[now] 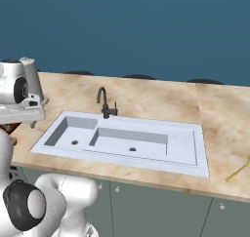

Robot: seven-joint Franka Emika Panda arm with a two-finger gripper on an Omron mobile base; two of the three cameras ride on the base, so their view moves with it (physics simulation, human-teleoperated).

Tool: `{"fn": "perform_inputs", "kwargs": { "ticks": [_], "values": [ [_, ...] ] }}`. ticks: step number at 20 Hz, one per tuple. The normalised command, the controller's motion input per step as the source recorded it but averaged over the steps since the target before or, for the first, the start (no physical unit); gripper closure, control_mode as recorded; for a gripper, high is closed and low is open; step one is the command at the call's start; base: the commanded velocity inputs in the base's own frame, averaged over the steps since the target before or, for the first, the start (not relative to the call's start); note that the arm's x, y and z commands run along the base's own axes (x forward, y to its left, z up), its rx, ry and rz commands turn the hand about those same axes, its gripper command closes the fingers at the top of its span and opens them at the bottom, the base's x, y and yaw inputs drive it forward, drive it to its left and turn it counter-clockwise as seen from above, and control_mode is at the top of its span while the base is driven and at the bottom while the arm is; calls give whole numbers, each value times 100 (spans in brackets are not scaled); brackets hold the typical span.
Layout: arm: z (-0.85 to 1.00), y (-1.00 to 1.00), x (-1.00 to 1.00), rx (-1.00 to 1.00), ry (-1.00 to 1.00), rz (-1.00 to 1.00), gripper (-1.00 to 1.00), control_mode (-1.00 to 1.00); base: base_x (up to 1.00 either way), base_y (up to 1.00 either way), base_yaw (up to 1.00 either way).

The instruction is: Pick up all produce items and place them in the sink. Turn on the sink faucet to wash them. Then turn the sink off and put them in the tray.

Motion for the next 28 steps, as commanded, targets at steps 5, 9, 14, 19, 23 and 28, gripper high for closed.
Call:
{"fn": "perform_inputs", "kwargs": {
  "ticks": [5,9,14,19,23,28],
  "values": [
    [-71,100,44,-14,21,1,-100,-100,0,0,0],
    [-44,96,53,-9,9,0,-100,-100,0,0,0],
    [-33,100,38,-8,5,0,-100,-100,0,0,0],
    [-58,67,60,-9,-1,-4,-100,-100,0,0,0],
    [-37,55,63,-5,-1,-4,-100,-100,0,0,0],
    [-52,45,60,-6,0,-3,-100,-100,0,0,0]
  ]
}}
